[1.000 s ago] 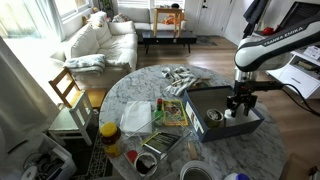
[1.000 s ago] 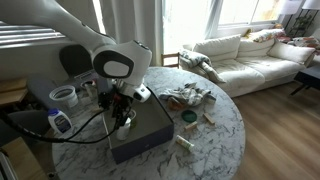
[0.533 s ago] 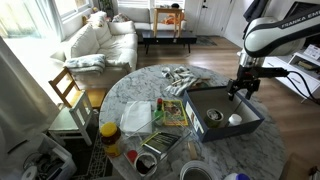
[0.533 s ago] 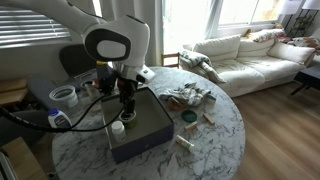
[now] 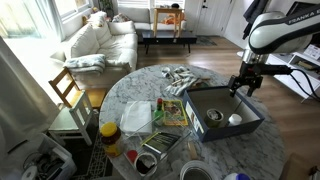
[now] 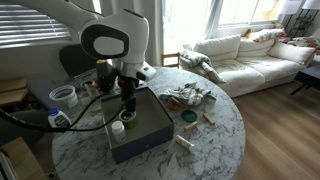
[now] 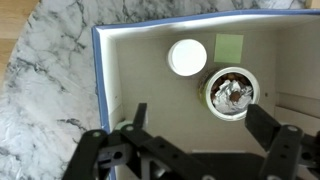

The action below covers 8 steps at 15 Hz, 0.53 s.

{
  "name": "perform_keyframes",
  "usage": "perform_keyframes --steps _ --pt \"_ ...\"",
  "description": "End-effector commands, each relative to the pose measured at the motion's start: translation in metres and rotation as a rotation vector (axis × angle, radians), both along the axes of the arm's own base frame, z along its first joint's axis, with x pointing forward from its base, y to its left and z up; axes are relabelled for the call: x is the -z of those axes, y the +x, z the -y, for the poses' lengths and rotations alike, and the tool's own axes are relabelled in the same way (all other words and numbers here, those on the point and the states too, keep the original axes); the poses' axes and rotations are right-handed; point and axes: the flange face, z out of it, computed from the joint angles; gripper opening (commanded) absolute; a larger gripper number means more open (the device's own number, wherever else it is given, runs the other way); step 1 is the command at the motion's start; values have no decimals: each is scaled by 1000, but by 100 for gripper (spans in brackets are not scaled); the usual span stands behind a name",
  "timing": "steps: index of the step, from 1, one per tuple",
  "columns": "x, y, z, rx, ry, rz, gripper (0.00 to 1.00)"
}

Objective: Put the yellow tin and white and orange container in the box then put the box on the clear container

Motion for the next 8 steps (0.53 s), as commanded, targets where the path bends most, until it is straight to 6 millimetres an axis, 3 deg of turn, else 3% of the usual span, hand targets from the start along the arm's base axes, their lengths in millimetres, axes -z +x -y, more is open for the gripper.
perform_keyframes --steps 1,4,8 --pt "-9 -6 36 66 -68 33 100" --pt "-11 -12 74 47 -120 87 100" --pt "11 -24 101 -10 -127 161 100"
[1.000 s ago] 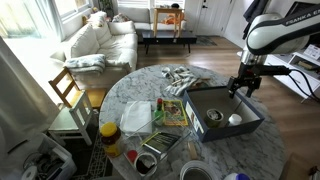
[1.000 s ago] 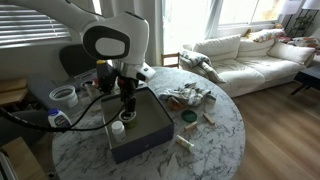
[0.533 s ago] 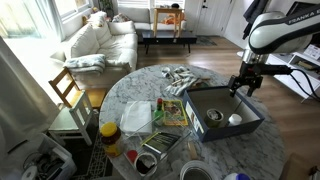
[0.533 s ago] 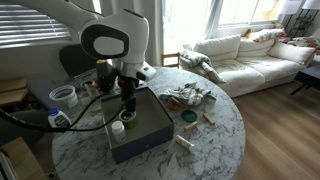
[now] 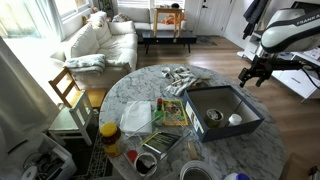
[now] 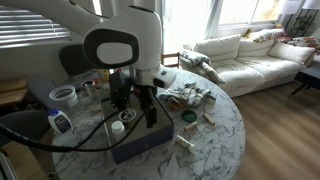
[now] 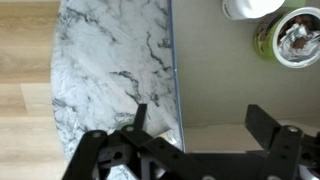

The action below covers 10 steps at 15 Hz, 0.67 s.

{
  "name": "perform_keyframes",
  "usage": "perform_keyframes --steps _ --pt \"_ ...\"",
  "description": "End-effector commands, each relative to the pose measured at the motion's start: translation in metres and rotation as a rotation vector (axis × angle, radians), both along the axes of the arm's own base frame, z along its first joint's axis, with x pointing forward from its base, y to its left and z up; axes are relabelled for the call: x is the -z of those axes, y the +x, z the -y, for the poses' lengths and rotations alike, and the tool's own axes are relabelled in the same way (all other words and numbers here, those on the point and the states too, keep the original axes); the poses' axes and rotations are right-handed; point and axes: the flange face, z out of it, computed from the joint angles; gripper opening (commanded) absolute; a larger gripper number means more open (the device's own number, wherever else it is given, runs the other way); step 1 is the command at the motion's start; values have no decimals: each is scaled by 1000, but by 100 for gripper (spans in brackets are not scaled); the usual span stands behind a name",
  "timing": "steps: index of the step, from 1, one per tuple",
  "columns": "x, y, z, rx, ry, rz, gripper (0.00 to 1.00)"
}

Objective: Put the yellow tin and white and orange container in the box then put the box on the clear container

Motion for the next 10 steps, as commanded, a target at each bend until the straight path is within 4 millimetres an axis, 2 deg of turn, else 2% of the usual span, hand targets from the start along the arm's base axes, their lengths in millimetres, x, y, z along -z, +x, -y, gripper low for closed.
perform_keyframes --steps 1,6,7,10 --pt "26 -9 15 -37 10 60 100" --pt "66 -15 11 -33 61 117 100" --pt "51 -9 11 -32 48 98 100" --pt "63 -11 9 -29 55 96 100"
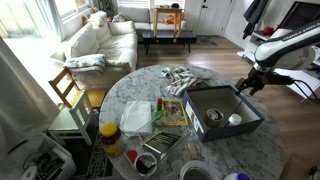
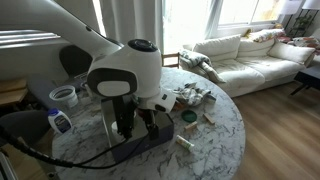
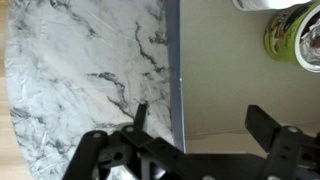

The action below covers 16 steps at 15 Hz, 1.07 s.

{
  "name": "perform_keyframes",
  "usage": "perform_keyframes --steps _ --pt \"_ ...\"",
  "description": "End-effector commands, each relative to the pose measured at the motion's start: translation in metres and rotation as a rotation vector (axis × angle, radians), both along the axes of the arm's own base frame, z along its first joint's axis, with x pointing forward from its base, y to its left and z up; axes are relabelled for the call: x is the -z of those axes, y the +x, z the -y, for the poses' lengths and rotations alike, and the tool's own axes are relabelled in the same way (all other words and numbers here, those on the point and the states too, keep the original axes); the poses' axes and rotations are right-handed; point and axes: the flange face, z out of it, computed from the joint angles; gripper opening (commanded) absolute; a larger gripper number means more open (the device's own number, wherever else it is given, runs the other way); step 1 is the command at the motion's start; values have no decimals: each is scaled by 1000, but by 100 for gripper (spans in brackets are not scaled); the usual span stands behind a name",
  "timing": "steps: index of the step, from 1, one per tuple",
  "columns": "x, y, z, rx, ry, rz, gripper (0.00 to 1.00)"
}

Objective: Put the yellow tin and white and orange container in the box then put the box on the clear container

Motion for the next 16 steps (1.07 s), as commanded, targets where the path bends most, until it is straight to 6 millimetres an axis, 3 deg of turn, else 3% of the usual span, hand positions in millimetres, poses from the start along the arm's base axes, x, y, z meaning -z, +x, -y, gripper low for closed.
perform_keyframes --steps 1,7,16 --pt "0 0 0 1 0 0 100" --pt "2 1 2 4 -28 7 100" --pt "43 -8 9 25 10 -43 100"
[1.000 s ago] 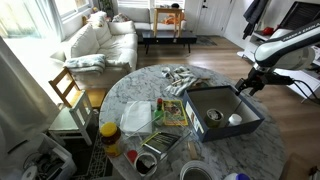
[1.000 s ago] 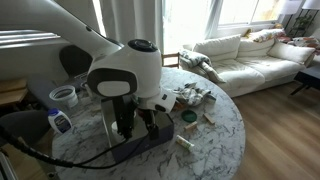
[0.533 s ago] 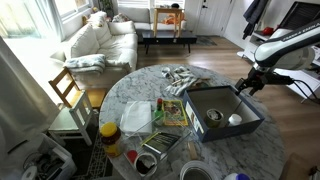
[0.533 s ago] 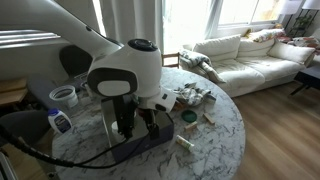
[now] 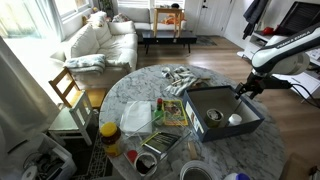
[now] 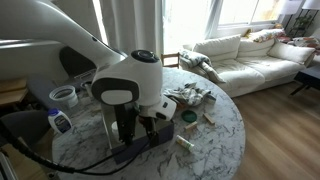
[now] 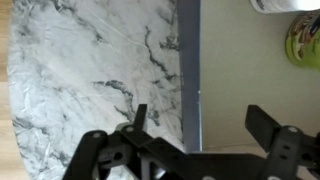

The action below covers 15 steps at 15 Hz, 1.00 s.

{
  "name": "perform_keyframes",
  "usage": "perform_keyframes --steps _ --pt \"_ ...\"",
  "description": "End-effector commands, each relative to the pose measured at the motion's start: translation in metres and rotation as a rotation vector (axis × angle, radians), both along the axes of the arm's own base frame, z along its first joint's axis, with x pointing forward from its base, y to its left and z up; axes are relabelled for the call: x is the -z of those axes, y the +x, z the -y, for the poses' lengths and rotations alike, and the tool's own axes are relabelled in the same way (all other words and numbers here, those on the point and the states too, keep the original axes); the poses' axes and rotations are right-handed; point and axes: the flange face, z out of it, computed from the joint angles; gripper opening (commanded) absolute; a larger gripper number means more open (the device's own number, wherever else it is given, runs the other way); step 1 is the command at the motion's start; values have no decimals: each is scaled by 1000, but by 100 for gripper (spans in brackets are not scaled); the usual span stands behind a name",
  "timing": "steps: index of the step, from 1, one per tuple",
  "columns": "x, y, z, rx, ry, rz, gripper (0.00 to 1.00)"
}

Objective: Put the yellow tin and white and orange container in the box then put the box on the clear container

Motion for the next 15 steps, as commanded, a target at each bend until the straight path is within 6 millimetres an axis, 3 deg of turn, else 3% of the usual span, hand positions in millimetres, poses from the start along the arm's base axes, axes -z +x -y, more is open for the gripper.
perform_keyframes --steps 1,4,5,7,15 --pt "21 -6 5 23 25 -8 100" --pt "30 -7 6 37 44 -11 96" --pt "31 -7 6 42 51 -11 72" --pt "34 -7 6 48 68 -4 68" --pt "41 -9 11 94 92 40 6"
